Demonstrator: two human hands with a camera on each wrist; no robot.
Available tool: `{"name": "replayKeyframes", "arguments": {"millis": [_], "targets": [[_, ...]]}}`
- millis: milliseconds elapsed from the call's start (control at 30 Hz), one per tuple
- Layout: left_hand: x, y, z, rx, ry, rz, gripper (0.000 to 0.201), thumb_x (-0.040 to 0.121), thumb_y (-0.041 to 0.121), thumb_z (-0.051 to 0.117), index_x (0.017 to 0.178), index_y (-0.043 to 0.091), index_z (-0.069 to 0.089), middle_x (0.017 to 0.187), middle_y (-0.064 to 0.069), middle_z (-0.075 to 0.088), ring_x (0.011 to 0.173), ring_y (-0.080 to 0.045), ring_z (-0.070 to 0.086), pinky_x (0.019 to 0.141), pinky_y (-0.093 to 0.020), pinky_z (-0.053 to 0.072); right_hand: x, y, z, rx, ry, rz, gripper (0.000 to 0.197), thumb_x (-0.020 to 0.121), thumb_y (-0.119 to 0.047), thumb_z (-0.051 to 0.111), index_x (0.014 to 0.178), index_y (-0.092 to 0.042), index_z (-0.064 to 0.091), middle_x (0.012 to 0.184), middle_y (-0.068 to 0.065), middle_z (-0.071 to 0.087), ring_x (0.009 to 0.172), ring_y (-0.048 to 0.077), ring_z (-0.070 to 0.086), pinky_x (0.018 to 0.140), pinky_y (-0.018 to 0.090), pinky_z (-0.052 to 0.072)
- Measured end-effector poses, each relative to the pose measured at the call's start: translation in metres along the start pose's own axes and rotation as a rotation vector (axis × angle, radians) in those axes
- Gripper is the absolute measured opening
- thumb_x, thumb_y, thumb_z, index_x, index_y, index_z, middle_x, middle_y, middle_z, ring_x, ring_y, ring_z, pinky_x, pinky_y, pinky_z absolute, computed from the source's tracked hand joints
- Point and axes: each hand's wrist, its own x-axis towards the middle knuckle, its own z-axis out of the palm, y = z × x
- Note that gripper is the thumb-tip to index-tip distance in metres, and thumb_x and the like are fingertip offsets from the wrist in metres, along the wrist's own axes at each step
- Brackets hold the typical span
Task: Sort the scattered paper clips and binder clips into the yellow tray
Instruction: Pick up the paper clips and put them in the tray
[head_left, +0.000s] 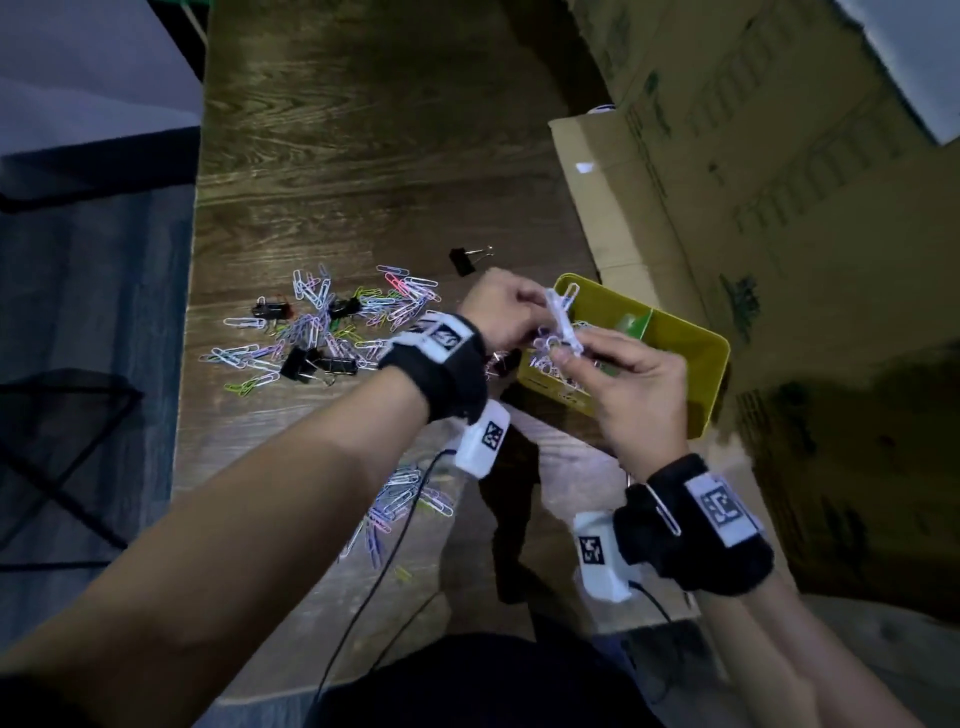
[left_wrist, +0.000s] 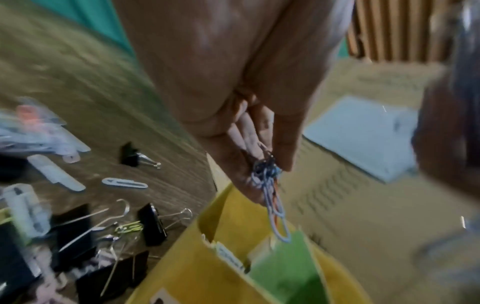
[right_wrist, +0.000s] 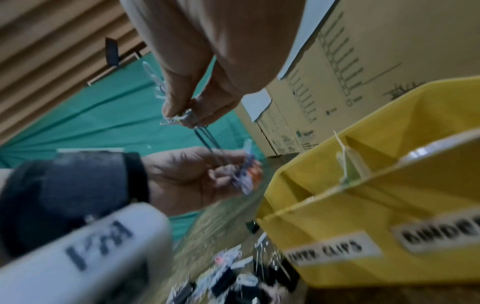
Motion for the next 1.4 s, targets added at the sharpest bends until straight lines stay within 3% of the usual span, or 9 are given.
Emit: {"name": "replayKeyframes", "arguments": {"millis": [167,300,567,800,900,1000,1133,1233,1400], "targets": [[0.031,-0.004,0.04,0.524,-0.136,0.01,0.024,0.082,0.007,0.055,0.104,0.001,0.063,0.107,-0.02,0.064,0.101,-0.032,0.059,0.086,-0.029,0.047,0.043,-0.008,-0.014,0.032,0.07,0.014,0.027,0.069,0.0,0.078,0.078,-0.024,0.073,0.074,-0.017,0.072,0.075,0.004,0.066,0.075,0.022,0.053],[0.025,-0.005,0.042,0.743,-0.181,0.083,0.02,0.086,0.014,0.051,0.097,0.006,0.066,0.106,-0.018,0.065,0.1,-0.035,0.058,0.078,-0.028,0.041,0.076,0.004,-0.013,-0.01,0.123,0.079,0.021,0.069,-0.004,0.08,0.084,-0.017,0.073,0.079,-0.007,0.072,0.076,0.008,0.066,0.076,0.021,0.053],[-0.001,-0.038,-0.007,-0.012,0.1,-0.026,0.026,0.091,-0.001,0.049,0.09,0.017,0.067,0.088,-0.003,0.069,0.08,-0.018,0.068,0.075,-0.034,0.056,0.094,0.054,-0.005,-0.407,0.176,0.262,0.023,0.074,-0.014,0.079,0.095,-0.007,0.074,0.086,0.003,0.072,0.075,0.011,0.066,0.082,0.024,0.054],[-0.045,-0.103,-0.085,0.502,0.134,-0.011,0.019,0.089,0.01,0.057,0.101,0.02,0.067,0.086,-0.001,0.071,0.073,-0.015,0.067,0.073,-0.031,0.057,0.071,0.062,0.006,-0.888,-0.144,0.43,0.029,0.085,-0.016,0.069,0.113,-0.023,0.066,0.117,0.011,0.062,0.102,0.027,0.062,0.097,0.037,0.048],[-0.071,-0.144,-0.098,0.875,-0.039,0.101,0.035,0.088,0.018,0.054,0.121,0.031,0.057,0.119,-0.002,0.065,0.103,-0.02,0.063,0.094,-0.039,0.049,0.061,0.057,0.013,-0.982,-0.17,0.319,0.031,0.086,-0.022,0.065,0.117,-0.025,0.064,0.107,0.013,0.068,0.09,0.031,0.066,0.087,0.044,0.054],[-0.104,-0.184,-0.085,1.054,-0.255,0.13,0.053,0.093,0.035,0.039,0.143,0.02,0.029,0.153,-0.005,0.019,0.141,-0.022,0.016,0.115,-0.047,0.019,0.043,0.054,0.024,-0.924,-0.155,0.085,0.025,0.085,-0.019,0.064,0.11,-0.019,0.069,0.105,0.012,0.069,0.093,0.028,0.064,0.086,0.035,0.052],[-0.148,-0.221,-0.062,1.094,-0.266,0.084,0.075,0.088,0.06,-0.005,0.147,0.018,0.014,0.155,-0.001,0.007,0.142,-0.02,-0.004,0.115,-0.053,0.013,-0.003,0.056,0.043,-0.859,-0.357,-0.14,0.02,0.087,-0.017,0.063,0.105,-0.016,0.069,0.104,0.004,0.064,0.094,0.018,0.058,0.086,0.028,0.046],[-0.172,-0.226,-0.063,1.042,-0.153,0.12,0.068,0.088,0.061,0.0,0.146,0.026,0.001,0.154,0.003,0.003,0.143,-0.016,0.0,0.116,-0.05,0.013,-0.039,0.076,0.056,-0.926,-0.526,-0.304,0.013,0.083,-0.014,0.066,0.094,-0.013,0.071,0.093,0.003,0.062,0.089,0.021,0.057,0.08,0.032,0.049],[-0.204,-0.223,-0.079,0.991,-0.023,-0.019,0.109,0.063,0.084,0.041,0.14,0.039,-0.021,0.153,0.0,-0.012,0.142,-0.019,-0.012,0.112,-0.044,-0.006,-0.084,0.101,0.071,-1.096,-0.918,0.045,0.101,0.068,-0.057,0.073,0.146,-0.019,0.023,0.134,0.009,0.036,0.125,0.025,0.035,0.105,0.04,0.036]]}}
